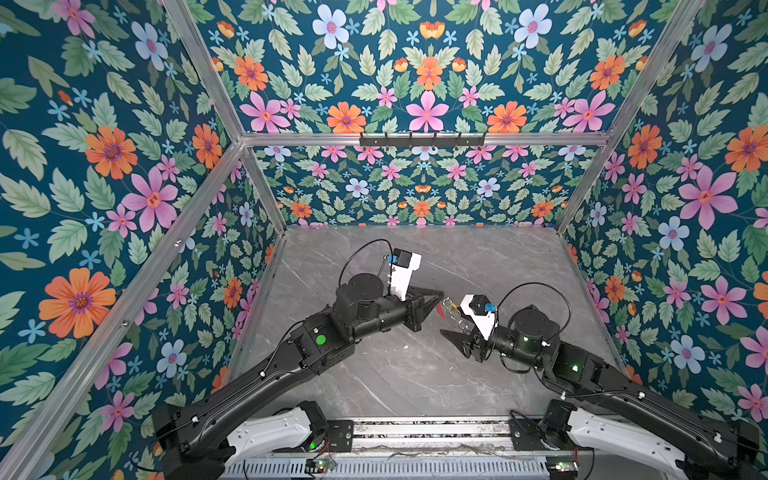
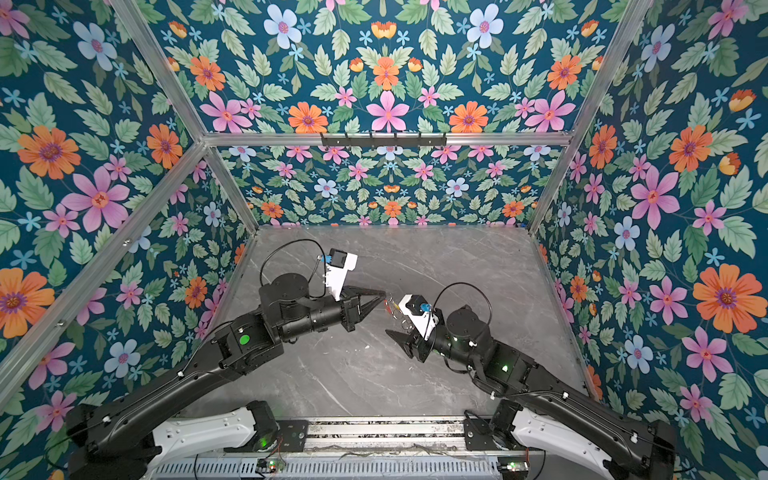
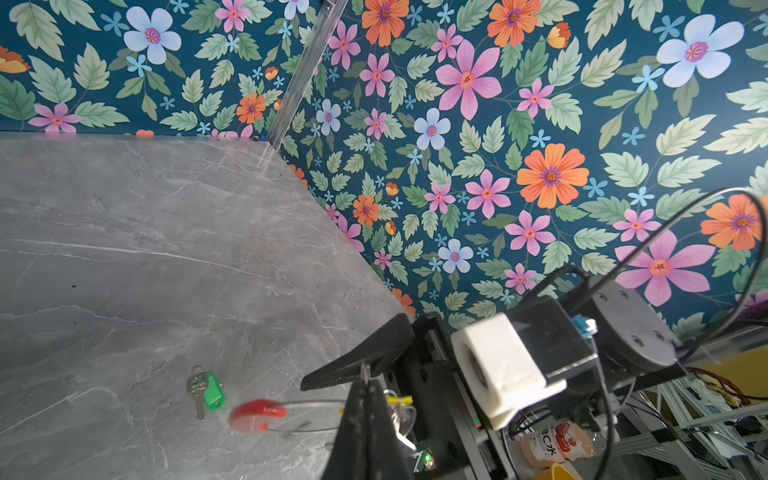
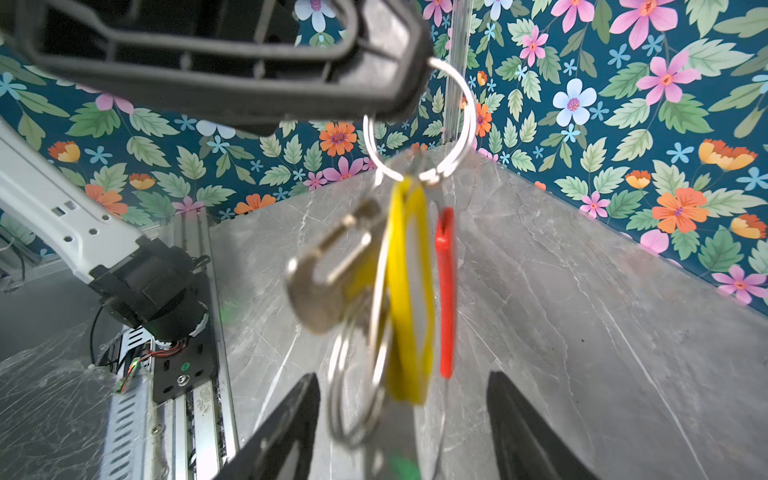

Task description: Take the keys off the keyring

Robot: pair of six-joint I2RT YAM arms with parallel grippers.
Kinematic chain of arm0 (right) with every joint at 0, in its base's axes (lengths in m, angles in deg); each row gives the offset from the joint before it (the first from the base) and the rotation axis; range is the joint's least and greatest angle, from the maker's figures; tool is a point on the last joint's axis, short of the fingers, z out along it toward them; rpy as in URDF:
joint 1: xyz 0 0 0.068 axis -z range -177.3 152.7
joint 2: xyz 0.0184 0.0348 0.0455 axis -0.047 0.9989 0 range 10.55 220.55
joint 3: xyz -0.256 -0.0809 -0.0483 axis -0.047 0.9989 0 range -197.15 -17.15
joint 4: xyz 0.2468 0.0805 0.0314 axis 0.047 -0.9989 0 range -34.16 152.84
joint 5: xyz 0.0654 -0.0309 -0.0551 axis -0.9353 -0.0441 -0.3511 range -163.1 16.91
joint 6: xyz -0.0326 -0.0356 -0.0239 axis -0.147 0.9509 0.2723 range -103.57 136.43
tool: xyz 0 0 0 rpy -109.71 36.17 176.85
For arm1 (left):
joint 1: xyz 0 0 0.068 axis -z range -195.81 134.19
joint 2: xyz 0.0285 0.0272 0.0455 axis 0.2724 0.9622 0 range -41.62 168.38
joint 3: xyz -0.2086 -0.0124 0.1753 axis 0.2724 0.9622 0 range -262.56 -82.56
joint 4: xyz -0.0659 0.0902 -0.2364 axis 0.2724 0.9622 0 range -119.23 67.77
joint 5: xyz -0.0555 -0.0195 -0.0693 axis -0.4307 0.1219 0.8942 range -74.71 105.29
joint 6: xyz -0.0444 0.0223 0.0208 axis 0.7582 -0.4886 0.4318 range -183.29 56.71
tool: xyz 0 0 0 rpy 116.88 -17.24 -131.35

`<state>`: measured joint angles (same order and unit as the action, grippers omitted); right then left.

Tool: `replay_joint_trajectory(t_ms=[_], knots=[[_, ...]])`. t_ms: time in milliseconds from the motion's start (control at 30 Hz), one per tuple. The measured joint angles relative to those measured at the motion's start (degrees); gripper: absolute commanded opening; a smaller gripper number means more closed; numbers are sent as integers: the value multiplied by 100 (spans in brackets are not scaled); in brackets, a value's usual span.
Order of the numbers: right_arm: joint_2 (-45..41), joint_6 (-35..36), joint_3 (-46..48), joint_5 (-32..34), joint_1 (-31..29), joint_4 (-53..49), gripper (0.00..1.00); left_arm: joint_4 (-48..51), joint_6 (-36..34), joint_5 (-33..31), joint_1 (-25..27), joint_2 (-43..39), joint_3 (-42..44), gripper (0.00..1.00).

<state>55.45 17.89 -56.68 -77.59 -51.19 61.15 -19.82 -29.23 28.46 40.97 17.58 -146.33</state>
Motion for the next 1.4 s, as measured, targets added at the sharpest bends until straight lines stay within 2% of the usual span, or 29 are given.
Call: replay_joint_trajectory(t_ms=[267, 567, 667, 800, 833, 1067, 1400], knots=[[-260, 37, 645, 140, 0, 1080, 62, -289, 142, 33, 0, -68, 256, 0], [-133, 61, 660, 31, 0, 1480, 44, -555, 197, 66, 0, -116, 330, 0], [-125, 61, 660, 15, 0, 1482, 32, -634, 199, 70, 0, -116, 330, 0], [-118, 61, 610, 17, 0, 1438, 3, -640, 221, 94, 0, -107, 328, 0], [-118, 39, 570, 26, 7, 1384, 0, -640, 260, 116, 0, -98, 315, 0], [-118, 238, 149, 46, 7, 723, 0, -365, 249, 140, 0, -20, 37, 0], [87, 791, -308, 208, 4, -96, 0, 706, 125, 127, -7, 61, -485, 0]])
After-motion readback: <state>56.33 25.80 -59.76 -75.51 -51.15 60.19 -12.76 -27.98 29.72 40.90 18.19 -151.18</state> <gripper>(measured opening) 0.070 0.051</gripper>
